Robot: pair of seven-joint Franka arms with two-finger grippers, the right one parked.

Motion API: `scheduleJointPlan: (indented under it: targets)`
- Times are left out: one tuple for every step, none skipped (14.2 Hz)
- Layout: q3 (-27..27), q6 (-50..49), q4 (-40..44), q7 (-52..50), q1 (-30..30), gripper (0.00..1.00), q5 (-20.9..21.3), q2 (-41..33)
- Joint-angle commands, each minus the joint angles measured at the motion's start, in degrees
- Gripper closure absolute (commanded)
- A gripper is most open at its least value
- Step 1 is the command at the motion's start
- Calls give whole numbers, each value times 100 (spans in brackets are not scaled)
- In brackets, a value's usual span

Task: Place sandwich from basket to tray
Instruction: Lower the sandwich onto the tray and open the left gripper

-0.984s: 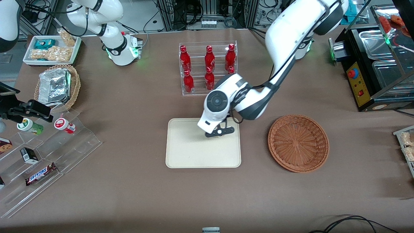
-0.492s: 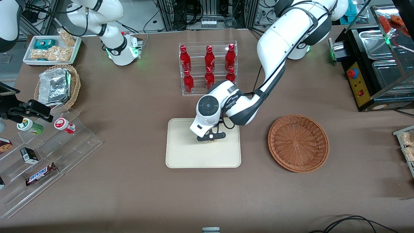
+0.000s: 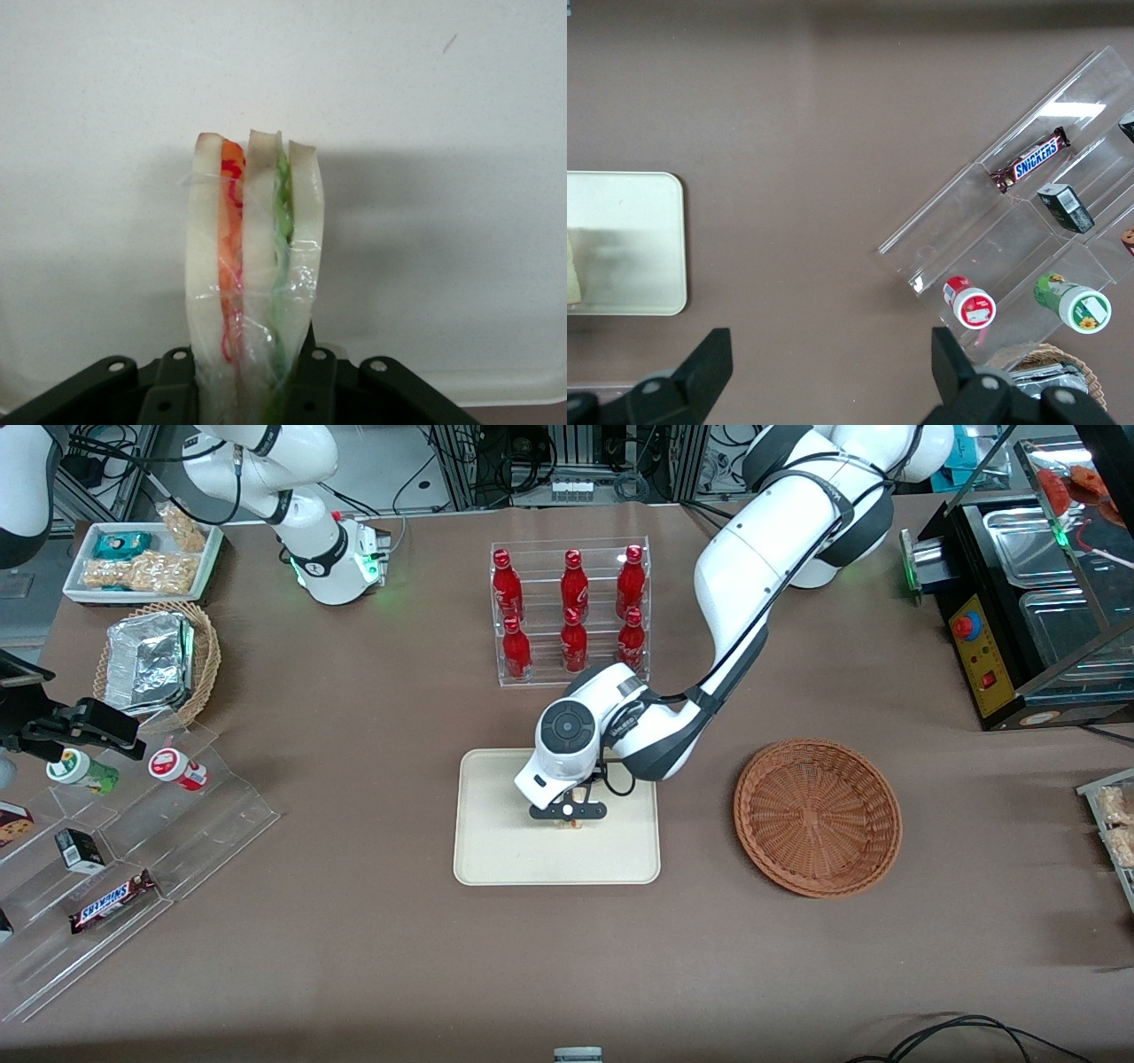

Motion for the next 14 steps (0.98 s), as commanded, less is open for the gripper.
scheduleJointPlan:
  targets:
    - [7, -19, 239, 99, -37, 59, 45, 96]
    - [7, -19, 239, 73, -37, 54, 45, 96]
    - [7, -10, 239, 29, -37, 44, 36, 96]
    - [7, 51, 239, -33, -46, 29, 27, 96]
    - [7, 147, 239, -277, -46, 25, 36, 79]
    - [7, 174, 239, -610, -55, 5, 36, 26]
    - [7, 166, 239, -961, -55, 0, 45, -96]
    - [7, 105, 239, -1269, -29, 0, 36, -341]
    - [7, -96, 213, -1325, 41, 0, 10, -604]
    - [-19, -455, 195, -1316, 198, 0, -130, -920]
    - [-37, -963, 195, -1290, 383, 0, -427, -1219]
    - [-28, -1412, 186, -1238, 480, 0, -639, -1501]
    - [-28, -1999, 195, -1011, 681, 0, -832, -1765]
    - [-45, -2458, 221, -669, 944, 0, -1034, -1941]
